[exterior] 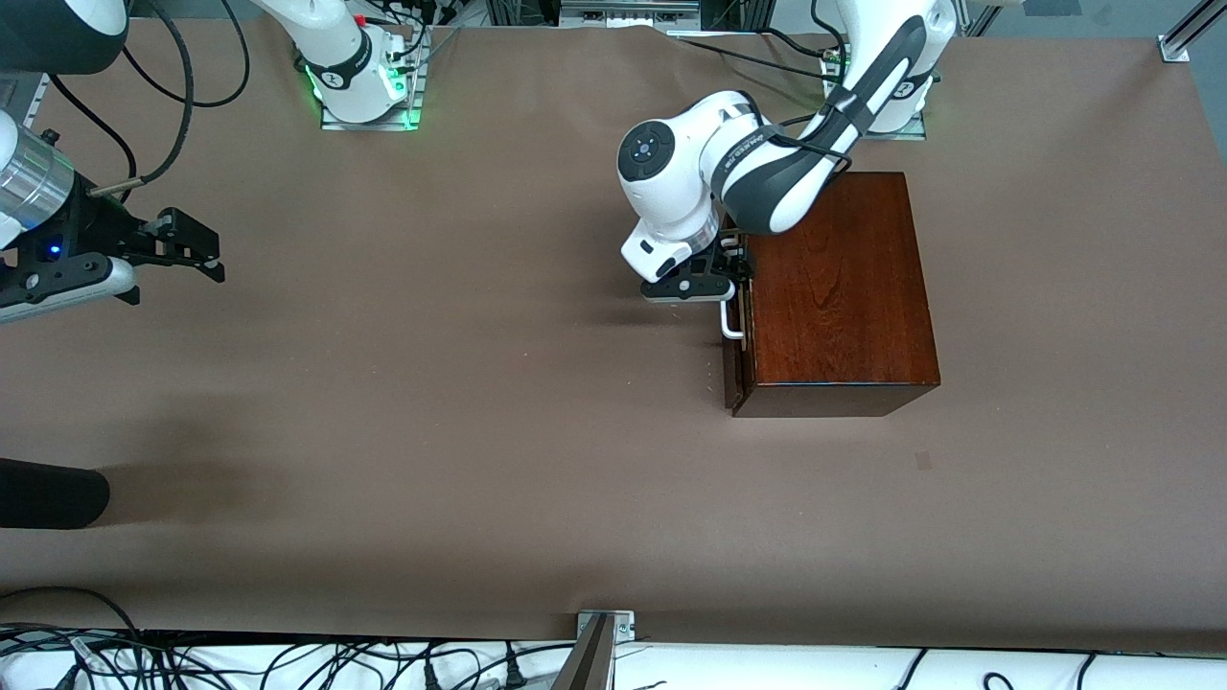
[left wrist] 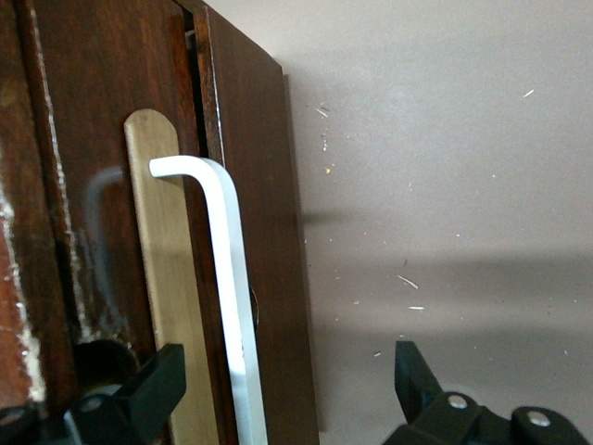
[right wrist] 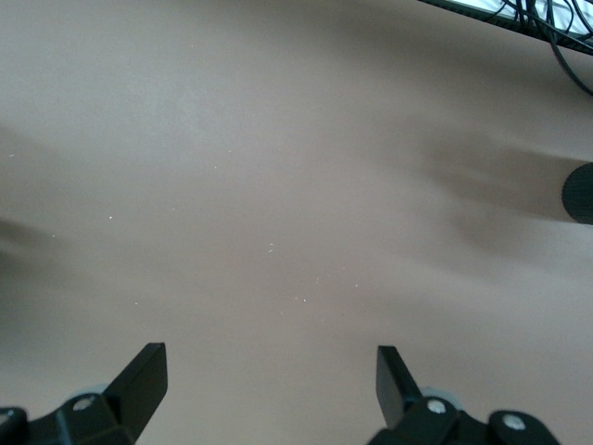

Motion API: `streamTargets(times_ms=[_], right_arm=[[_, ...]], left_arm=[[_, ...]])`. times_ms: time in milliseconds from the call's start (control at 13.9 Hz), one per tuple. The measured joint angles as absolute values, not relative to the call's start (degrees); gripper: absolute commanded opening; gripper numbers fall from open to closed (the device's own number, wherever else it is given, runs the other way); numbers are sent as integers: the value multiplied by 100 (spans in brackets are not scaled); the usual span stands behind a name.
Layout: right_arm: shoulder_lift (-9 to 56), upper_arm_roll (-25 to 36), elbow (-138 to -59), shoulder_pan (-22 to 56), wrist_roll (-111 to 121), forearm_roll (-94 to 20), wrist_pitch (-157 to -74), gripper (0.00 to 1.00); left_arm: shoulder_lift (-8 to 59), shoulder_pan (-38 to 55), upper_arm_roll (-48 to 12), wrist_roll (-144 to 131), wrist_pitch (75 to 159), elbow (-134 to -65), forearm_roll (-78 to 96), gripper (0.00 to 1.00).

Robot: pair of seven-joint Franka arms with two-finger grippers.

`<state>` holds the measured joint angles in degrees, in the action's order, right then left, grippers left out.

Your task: Open drawer, take yellow block, close drawer

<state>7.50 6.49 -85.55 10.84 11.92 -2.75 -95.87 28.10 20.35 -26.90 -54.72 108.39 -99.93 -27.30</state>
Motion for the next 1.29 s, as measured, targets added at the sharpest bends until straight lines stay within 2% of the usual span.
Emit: streamTargets(times_ms=[1295], right_arm=[[750, 649, -8555, 1084, 1191, -275, -9585, 100]], left_arm=[[3098, 2170, -2671, -5769, 10928, -10020, -2837, 100]])
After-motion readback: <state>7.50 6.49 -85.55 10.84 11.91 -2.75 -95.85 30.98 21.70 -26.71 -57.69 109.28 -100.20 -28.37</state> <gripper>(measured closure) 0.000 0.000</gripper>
